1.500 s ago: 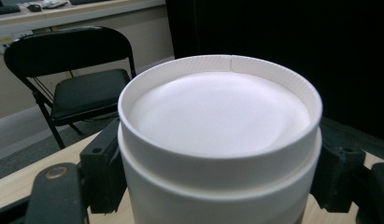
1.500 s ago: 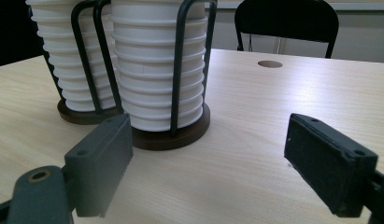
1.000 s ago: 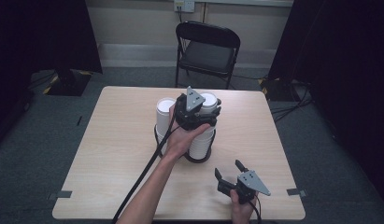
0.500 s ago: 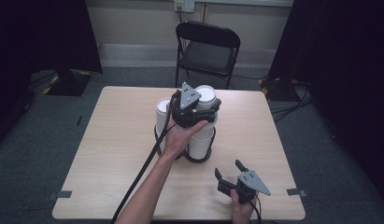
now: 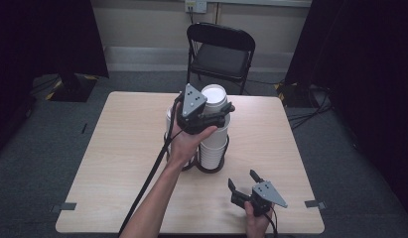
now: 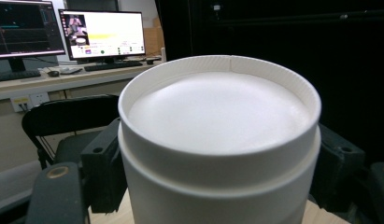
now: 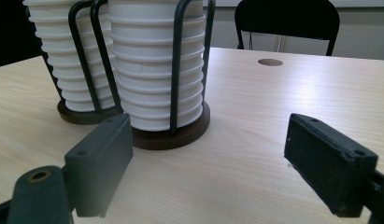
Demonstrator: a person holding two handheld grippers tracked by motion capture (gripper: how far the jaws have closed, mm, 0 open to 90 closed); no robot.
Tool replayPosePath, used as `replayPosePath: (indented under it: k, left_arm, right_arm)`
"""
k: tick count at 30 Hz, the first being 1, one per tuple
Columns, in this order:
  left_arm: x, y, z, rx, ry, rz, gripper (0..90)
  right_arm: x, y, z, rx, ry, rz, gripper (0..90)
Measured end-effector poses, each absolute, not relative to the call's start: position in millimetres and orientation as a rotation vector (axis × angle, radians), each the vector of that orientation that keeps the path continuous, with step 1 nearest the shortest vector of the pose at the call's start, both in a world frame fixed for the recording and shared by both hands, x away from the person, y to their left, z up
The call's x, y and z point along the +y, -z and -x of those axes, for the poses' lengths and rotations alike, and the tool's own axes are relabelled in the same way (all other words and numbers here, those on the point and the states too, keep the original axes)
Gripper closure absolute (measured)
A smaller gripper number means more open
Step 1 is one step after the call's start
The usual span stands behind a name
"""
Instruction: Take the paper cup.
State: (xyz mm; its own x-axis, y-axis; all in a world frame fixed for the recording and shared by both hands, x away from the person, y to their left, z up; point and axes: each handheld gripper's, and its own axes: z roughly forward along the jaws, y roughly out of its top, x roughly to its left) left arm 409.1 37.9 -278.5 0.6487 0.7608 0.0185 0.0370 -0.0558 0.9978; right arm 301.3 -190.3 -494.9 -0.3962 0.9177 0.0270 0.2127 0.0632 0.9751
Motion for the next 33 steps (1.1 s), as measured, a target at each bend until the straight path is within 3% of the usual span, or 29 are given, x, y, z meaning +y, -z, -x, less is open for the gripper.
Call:
replayPosePath:
  k: [33]
  left_arm:
    - [70.0,280.0,-365.6,0.656,-0.662,-1.511,21.4]
  right_arm:
    - [-189.6,494.9,-301.1,1.694,-1.367,-1.134,14.7]
